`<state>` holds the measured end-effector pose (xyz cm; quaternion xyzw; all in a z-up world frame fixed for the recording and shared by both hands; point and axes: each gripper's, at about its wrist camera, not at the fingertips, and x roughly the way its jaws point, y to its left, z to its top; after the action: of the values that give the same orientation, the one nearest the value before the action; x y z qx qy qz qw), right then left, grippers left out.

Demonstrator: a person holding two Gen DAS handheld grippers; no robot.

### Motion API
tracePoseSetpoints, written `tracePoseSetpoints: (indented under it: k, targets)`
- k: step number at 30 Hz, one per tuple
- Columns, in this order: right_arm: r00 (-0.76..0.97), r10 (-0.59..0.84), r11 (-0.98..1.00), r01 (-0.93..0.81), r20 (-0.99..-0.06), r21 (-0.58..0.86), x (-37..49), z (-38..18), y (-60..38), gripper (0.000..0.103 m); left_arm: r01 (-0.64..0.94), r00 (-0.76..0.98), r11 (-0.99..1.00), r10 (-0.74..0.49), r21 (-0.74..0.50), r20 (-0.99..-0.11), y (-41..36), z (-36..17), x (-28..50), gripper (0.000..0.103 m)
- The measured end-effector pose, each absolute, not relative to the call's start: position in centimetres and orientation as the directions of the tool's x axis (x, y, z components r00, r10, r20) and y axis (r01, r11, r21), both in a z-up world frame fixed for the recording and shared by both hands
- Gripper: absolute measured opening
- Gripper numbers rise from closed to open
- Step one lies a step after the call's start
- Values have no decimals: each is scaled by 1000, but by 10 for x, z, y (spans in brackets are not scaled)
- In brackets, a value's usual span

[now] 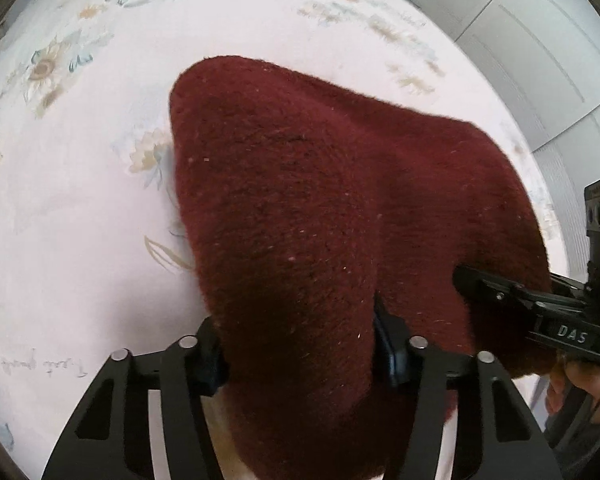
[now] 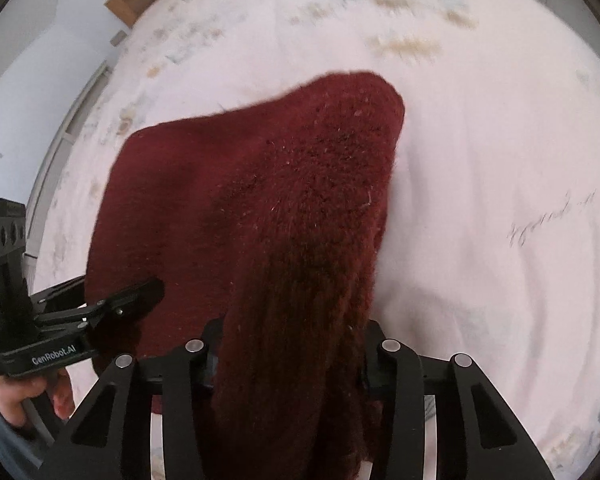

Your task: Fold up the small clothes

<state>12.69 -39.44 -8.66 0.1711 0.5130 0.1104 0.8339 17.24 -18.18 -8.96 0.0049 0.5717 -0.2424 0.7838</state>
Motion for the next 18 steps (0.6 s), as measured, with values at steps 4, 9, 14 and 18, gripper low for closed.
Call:
tracePoseSetpoints:
  k: [4,9,14,18]
  targets:
    - [470,370,921,-75,-801,381,122,-55,-364,45,423,268,868,-394,-260,-879,-156,-56,169,50]
    - [466,406,911,-141,-786,387,127,-42,-313,45,417,319,879,-381,-233,-867,-107,-27,165,50]
    - [434,408,912,-169,-803,373,136,-62,-269,45,376,361,904,-347,-206,-866,-53,-28,161,50]
    - [398,374,926,-112,-838,361,142,-97,-255,47,332,344,922,-317,-201,-884,-29,-58,166,50]
